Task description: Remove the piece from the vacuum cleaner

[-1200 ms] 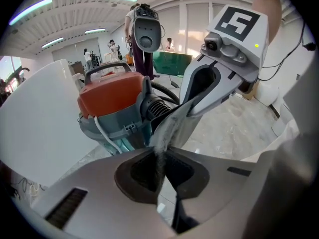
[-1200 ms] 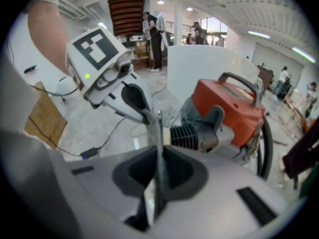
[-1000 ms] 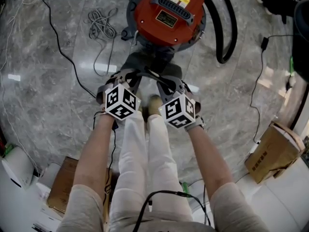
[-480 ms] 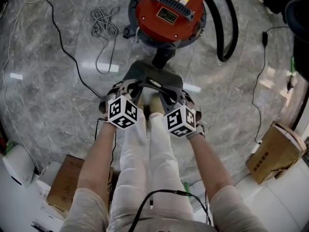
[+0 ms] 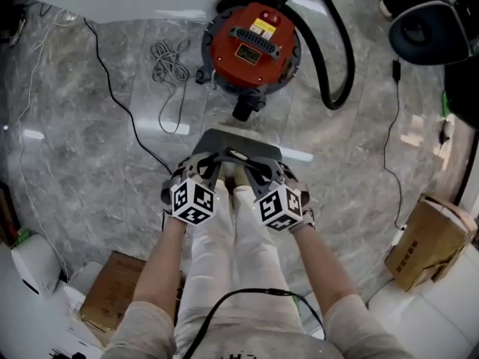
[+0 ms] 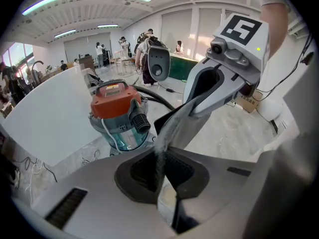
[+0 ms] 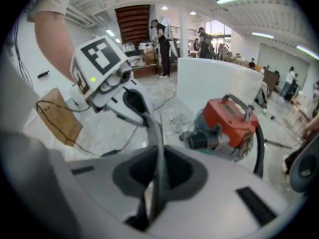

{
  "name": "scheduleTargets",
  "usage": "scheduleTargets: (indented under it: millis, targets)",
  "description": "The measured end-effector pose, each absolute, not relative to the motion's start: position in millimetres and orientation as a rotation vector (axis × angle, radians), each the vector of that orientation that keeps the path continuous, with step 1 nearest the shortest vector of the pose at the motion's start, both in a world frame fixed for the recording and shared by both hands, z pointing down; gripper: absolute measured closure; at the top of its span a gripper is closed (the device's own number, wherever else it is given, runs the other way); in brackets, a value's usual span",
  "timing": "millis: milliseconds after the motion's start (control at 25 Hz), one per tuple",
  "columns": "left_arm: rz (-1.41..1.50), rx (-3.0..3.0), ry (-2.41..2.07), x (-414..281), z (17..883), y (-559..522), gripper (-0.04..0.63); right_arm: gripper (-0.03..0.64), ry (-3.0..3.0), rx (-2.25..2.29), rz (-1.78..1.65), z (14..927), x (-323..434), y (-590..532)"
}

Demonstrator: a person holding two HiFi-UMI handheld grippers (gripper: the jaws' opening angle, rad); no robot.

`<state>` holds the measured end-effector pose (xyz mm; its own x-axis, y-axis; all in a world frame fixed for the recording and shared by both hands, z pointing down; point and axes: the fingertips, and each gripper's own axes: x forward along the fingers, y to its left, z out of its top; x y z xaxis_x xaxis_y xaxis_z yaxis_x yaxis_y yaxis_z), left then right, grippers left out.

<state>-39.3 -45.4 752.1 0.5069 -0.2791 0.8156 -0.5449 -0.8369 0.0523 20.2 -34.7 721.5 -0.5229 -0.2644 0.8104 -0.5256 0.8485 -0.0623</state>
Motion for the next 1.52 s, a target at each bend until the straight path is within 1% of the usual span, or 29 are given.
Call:
scheduleTargets:
  millis: [240,640,880,1200,1520]
  targets:
    - [1.196,2.431,-0.788,-44,692,-47,0.555,0.575,-2.199,0.559,0.368,663,16,-33]
    - [1.231,2.499,-0.809,-53,595,-56,0.554,0.574,-2.283,0.524,0.372,570,8,-39]
    - [1.202,2.49,-0.818,-53,553,-46,0.554,0.574,-2.289,0.486,0.383,529,8,-29]
    - [1.247,2.556,-0.782,-52,495,-45,0.554,0.574,-2.352,0.468,0.424,471,6,-26]
    - [1.271,2.589,-0.749,-53,467,-45,0.555,0.575,-2.373,0.444,0.409,444,6,-27]
